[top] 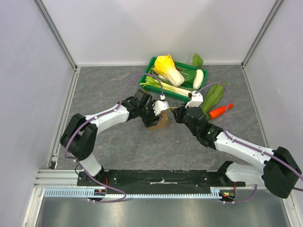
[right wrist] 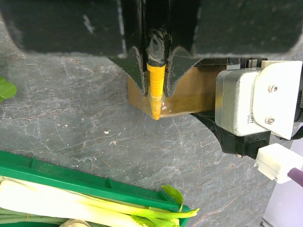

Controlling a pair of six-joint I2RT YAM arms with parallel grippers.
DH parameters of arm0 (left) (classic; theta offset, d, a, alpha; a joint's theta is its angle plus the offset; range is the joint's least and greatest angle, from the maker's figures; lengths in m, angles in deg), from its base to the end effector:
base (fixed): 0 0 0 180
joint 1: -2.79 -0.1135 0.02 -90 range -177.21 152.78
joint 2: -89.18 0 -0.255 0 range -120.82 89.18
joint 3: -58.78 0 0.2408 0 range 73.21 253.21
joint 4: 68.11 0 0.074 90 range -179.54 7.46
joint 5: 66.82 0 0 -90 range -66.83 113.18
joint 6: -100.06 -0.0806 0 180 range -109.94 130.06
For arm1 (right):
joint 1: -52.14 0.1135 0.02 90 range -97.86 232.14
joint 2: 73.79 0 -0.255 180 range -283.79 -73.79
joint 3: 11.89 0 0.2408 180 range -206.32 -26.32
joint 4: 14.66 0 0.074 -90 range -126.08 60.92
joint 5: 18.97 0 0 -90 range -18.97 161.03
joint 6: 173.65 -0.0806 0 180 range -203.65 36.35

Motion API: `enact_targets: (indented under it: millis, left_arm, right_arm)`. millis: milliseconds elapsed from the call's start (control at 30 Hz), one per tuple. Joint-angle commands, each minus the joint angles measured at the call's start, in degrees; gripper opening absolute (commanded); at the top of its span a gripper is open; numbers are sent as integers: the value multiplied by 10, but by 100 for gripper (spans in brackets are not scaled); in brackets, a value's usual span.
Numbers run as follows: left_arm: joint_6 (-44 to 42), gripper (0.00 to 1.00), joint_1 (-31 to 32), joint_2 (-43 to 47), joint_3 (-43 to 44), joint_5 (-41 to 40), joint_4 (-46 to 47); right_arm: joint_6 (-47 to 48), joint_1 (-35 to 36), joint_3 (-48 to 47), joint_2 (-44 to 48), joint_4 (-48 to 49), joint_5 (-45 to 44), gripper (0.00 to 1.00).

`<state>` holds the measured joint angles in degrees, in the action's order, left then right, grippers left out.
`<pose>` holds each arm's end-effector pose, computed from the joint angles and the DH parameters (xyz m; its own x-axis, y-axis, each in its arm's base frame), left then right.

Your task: Unpack the express box

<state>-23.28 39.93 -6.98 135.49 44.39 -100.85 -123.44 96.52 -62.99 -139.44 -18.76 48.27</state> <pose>0.2740 -0.2441 0.1690 -0.1196 0.7333 -0.6692 0.9641 0.2468 0.0981 0.2280 0.1795 0.2379 -0.4207 0.4140 -0.8072 -0.1480 0.8466 0.5113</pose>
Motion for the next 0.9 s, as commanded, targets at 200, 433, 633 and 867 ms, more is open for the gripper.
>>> enact_targets:
  millis: [200, 433, 633, 867]
  left_arm:
    - [-20, 53, 10, -22, -10, -42, -29]
    - [-20, 51, 13, -19, -15, -48, -29]
    - [-22, 50, 13, -18, -17, -50, -26]
    - [-21, 48, 14, -18, -19, -50, -18]
  right_arm:
    - [8, -3, -17, -4, 29, -4, 0]
    - [10, -3, -20, -26, 29, -5, 0]
    - [19, -2, -23, -25, 29, -14, 0]
    - [71, -3, -21, -38, 49, -11, 0]
